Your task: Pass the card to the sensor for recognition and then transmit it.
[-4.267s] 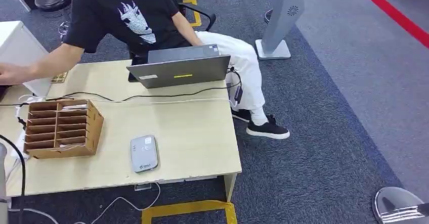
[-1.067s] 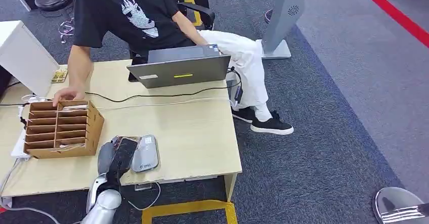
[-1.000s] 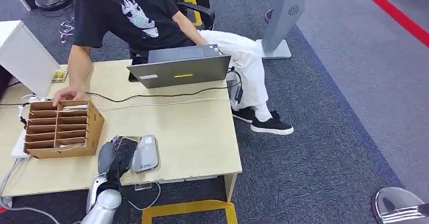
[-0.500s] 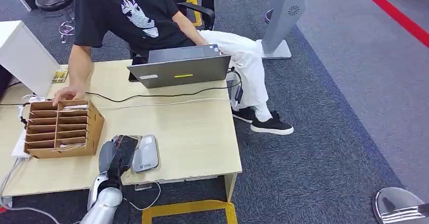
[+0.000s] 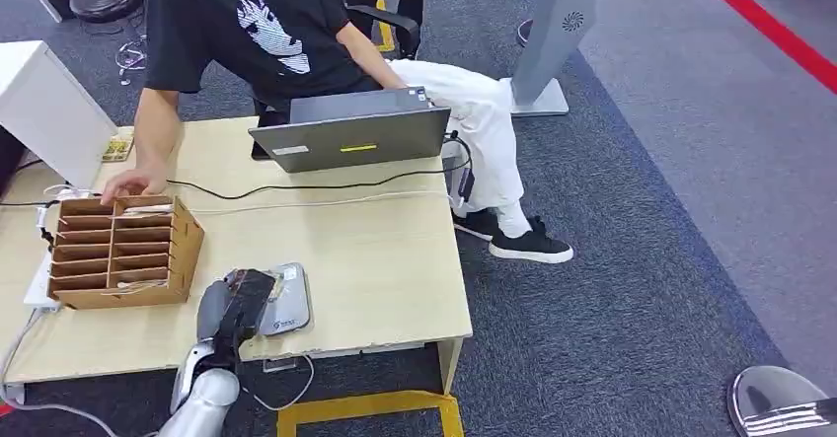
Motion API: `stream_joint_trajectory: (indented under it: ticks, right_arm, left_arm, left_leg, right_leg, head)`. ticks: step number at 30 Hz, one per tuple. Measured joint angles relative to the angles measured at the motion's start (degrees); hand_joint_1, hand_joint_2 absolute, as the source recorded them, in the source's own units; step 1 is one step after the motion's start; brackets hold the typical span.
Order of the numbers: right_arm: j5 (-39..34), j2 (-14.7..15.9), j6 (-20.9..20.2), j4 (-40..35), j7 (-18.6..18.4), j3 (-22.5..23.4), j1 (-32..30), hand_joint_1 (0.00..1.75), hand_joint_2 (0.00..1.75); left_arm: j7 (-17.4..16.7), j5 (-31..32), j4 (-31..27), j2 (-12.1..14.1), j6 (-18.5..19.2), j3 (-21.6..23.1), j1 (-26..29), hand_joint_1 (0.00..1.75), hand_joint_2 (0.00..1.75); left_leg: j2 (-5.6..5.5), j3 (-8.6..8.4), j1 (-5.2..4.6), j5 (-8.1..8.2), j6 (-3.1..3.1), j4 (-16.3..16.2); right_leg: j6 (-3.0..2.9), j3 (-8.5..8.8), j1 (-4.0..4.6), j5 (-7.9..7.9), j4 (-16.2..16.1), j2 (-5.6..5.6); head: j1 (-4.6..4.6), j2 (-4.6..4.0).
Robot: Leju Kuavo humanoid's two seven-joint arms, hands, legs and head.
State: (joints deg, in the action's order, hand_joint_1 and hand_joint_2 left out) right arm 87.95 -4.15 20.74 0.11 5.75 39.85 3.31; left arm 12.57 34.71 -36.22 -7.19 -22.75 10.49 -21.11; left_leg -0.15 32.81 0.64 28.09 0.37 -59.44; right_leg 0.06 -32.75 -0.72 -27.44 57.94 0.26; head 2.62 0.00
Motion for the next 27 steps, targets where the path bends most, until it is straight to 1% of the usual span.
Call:
stream_joint_trajectory:
  ticks: [8, 12, 15, 17, 19, 21, 23, 24, 26, 27]
  right_arm:
    - [0.26, -0.04, 0.02, 0.00, -0.02, 0.61, 0.02, 0.00, 1.75]
    - [0.44, -0.04, 0.09, 0.00, -0.15, 0.96, 0.02, 0.00, 1.75]
    - [0.52, -0.04, 0.20, 0.00, -0.17, 1.24, 0.01, 0.00, 1.75]
    - [0.59, -0.04, 0.31, 0.00, -0.15, 1.55, -0.01, 0.00, 1.75]
    - [0.59, -0.04, 0.46, 0.00, -0.11, 1.81, -0.09, 0.00, 1.75]
    - [0.59, -0.04, 0.63, 0.00, -0.09, 1.88, -0.10, 0.00, 1.75]
    - [0.61, -0.04, 0.70, 0.00, -0.09, 1.97, -0.15, 0.00, 1.75]
    - [0.63, -0.04, 0.72, 0.00, -0.07, 2.01, -0.15, 0.00, 1.75]
    - [0.81, -0.04, 0.74, 0.00, -0.07, 2.10, -0.16, 0.00, 1.75]
    - [0.81, -0.04, 0.79, 0.00, -0.11, 2.10, -0.16, 0.00, 1.75]
  left_arm:
    - [-1.05, 2.43, 0.44, 0.04, 0.44, 0.00, 0.25, 1.75, 1.75]
    - [-1.70, 4.42, -1.82, 0.52, 1.16, 0.00, 1.62, 1.75, 1.75]
    - [-1.70, 4.72, -5.30, 1.15, 1.14, 0.00, 3.38, 1.75, 1.75]
    - [-1.51, 4.28, -9.49, 1.84, 0.66, 0.00, 5.02, 1.75, 1.75]
    - [-1.97, 4.00, -13.67, 2.60, 1.34, -0.02, 6.04, 1.75, 1.75]
    - [-2.45, 3.85, -16.62, 3.41, 1.53, -0.18, 6.90, 1.75, 1.75]
    - [-1.53, 3.87, -19.63, 4.09, 0.19, -0.55, 7.63, 1.75, 1.75]
    - [-0.87, 4.18, -21.78, 4.55, -1.14, -0.63, 7.99, 1.75, 1.75]
    - [-1.44, 6.13, -25.95, 5.79, -2.91, -0.74, 7.97, 1.75, 1.75]
    - [-2.38, 7.51, -28.33, 6.71, -3.34, -0.90, 7.83, 1.75, 1.75]
  left_leg:
    - [-0.05, -0.09, 0.00, 0.00, 0.00, 0.01]
    - [-0.05, -0.14, 0.00, 0.00, 0.00, 0.02]
    - [-0.05, -0.15, 0.00, 0.00, 0.00, 0.02]
    - [-0.04, -0.16, 0.01, 0.00, 0.00, 0.02]
    - [-0.04, -0.15, 0.02, -0.01, 0.00, 0.02]
    - [-0.03, -0.14, 0.03, -0.01, -0.01, 0.01]
    - [-0.08, -0.09, 0.03, -0.05, -0.03, 0.01]
    - [-0.08, -0.06, 0.04, -0.06, -0.03, 0.01]
    - [-0.07, -0.05, 0.04, -0.06, -0.03, 0.01]
    - [-0.06, -0.05, 0.04, -0.05, -0.03, 0.01]
  right_leg:
    - [0.00, 0.16, 0.00, 0.00, 0.00, -0.05]
    - [0.00, 0.20, 0.00, -0.01, 0.00, -0.04]
    - [0.00, 0.20, 0.00, -0.01, 0.00, -0.04]
    - [-0.01, 0.16, 0.01, -0.01, 0.00, -0.02]
    - [-0.01, 0.16, 0.01, -0.01, 0.00, -0.03]
    - [-0.01, 0.13, 0.01, -0.01, 0.00, -0.02]
    - [-0.01, 0.10, 0.02, -0.01, 0.01, -0.04]
    - [-0.01, 0.07, 0.03, -0.01, 0.01, -0.04]
    - [-0.01, 0.06, 0.03, -0.01, 0.01, -0.02]
    - [-0.01, 0.05, 0.03, -0.01, 0.01, -0.01]
  head:
    - [-0.02, 0.00]
    - [-0.02, 0.00]
    - [-0.02, 0.00]
    - [-0.02, 0.00]
    - [0.00, 0.00]
    - [-0.04, 0.00]
    - [-0.02, 0.00]
    - [-0.02, 0.00]
    - [-0.02, 0.00]
    - [-0.04, 0.00]
